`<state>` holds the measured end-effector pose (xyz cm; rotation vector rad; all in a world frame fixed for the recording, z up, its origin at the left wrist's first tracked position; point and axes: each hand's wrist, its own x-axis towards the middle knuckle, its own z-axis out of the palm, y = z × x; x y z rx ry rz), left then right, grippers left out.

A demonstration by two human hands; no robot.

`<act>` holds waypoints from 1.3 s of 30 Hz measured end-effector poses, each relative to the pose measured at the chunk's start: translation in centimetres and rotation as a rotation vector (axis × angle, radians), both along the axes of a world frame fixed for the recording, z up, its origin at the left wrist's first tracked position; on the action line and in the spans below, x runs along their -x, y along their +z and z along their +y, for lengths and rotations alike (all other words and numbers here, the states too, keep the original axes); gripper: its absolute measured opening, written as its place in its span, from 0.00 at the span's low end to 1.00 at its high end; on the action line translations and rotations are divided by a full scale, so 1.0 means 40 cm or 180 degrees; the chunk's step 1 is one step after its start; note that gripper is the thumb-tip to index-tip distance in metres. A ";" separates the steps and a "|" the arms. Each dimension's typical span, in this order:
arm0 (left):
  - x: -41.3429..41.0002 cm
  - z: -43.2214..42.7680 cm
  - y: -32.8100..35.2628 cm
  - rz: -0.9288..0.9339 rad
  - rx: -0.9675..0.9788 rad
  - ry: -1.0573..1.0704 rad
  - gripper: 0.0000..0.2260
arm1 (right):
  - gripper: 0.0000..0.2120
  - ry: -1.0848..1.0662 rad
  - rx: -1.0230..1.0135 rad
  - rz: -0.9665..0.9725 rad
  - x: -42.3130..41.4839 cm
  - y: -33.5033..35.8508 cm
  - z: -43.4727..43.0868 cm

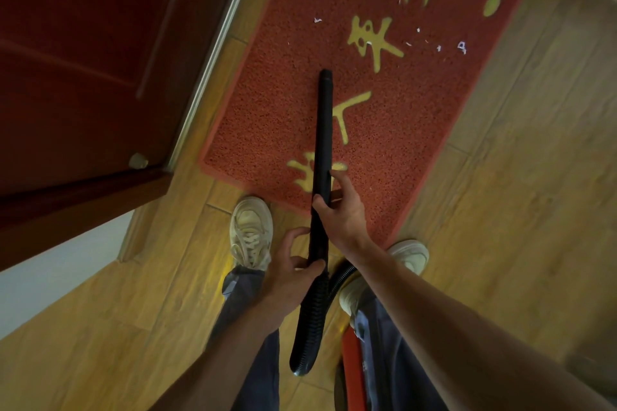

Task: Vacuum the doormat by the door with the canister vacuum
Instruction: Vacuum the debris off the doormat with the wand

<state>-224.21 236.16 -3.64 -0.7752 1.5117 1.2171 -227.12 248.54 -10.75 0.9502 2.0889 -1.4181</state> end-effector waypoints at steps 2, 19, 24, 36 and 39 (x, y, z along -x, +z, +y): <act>0.006 0.002 -0.002 0.0036 0.0002 0.0036 0.23 | 0.24 0.0000 0.0006 0.0023 0.010 -0.001 -0.002; 0.106 -0.049 -0.044 0.0204 0.0022 0.0538 0.20 | 0.26 0.0509 -0.0190 0.0158 0.165 -0.028 -0.087; 0.121 -0.062 -0.050 0.0193 -0.0004 0.0533 0.20 | 0.26 0.0507 -0.0197 0.0141 0.182 -0.034 -0.090; 0.174 -0.045 -0.048 0.0373 0.0052 0.0204 0.20 | 0.25 0.0392 -0.0223 0.0025 0.225 -0.043 -0.060; 0.182 -0.038 -0.053 0.0417 0.0082 0.0172 0.22 | 0.26 0.0318 -0.0157 0.0036 0.230 -0.045 -0.053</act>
